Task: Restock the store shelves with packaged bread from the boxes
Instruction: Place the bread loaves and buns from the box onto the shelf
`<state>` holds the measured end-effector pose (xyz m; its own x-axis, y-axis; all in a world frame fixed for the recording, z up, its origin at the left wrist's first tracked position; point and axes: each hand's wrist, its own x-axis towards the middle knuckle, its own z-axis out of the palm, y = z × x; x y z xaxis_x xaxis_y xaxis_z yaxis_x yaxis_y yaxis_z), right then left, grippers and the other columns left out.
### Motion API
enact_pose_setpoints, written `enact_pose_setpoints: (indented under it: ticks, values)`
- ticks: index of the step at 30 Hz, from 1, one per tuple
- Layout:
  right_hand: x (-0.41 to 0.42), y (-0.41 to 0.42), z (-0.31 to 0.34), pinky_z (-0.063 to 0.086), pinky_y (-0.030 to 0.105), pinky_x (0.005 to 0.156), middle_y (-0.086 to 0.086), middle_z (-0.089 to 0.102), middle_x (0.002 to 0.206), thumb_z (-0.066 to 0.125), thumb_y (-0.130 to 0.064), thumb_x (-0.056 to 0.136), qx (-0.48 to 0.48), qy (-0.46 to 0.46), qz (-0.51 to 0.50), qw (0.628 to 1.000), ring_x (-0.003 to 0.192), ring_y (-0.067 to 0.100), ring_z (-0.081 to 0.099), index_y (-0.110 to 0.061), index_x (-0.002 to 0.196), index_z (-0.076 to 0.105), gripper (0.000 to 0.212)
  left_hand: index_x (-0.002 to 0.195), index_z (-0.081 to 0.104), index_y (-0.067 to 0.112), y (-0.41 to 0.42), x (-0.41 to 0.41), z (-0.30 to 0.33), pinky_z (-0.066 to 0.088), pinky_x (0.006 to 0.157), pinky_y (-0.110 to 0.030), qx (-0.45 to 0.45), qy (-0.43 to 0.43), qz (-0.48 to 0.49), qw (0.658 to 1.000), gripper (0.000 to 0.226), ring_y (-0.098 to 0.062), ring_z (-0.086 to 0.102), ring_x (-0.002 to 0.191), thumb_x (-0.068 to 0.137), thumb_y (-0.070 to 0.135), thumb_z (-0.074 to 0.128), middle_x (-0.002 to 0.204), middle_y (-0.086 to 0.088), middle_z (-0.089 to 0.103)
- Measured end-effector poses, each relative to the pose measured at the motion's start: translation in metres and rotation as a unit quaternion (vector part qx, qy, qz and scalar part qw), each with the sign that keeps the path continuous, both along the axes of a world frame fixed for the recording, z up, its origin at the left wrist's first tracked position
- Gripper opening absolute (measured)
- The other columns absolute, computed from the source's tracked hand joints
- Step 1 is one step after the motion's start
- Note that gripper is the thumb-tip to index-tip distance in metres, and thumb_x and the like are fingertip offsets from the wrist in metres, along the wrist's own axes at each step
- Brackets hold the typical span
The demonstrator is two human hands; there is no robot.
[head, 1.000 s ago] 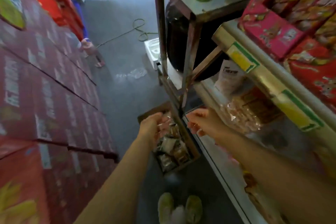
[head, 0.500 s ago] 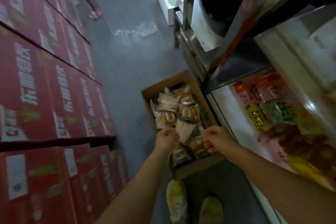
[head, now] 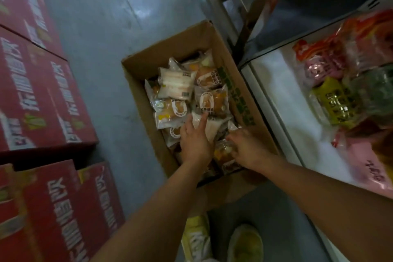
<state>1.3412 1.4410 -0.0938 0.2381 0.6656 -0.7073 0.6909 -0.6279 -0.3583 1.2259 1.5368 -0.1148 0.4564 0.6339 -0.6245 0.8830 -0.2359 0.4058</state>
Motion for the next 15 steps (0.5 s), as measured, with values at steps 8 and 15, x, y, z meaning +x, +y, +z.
enact_pose_setpoints:
  ticks: [8, 15]
  values:
    - [-0.01, 0.007, -0.045, 0.027, 0.039, 0.11, 0.008, 0.04, 0.143, 0.07, -0.042, 0.082, -0.055, -0.17, 0.246, 0.953, 0.133, 0.026, 0.032, -0.013, 0.142, 0.035, 0.076, 0.144, 0.027, 0.035, -0.006, -0.001, -0.055, 0.044, 0.101, -0.051, 0.117, 0.07, -0.123, 0.983, 0.073, -0.035, 0.032, 0.136, 0.086, 0.039, 0.07, 0.161, -0.006, 0.001]
    - [-0.023, 0.006, -0.047, 0.03, 0.04, 0.106, 0.007, 0.049, 0.136, 0.07, -0.042, 0.081, -0.034, -0.193, 0.278, 0.94, 0.128, 0.025, 0.04, -0.017, 0.13, 0.052, 0.057, 0.137, 0.034, 0.034, -0.004, -0.018, -0.058, 0.044, 0.102, -0.053, 0.09, 0.012, -0.082, 0.992, 0.072, -0.031, 0.037, 0.129, 0.08, 0.033, 0.077, 0.15, -0.004, 0.017]
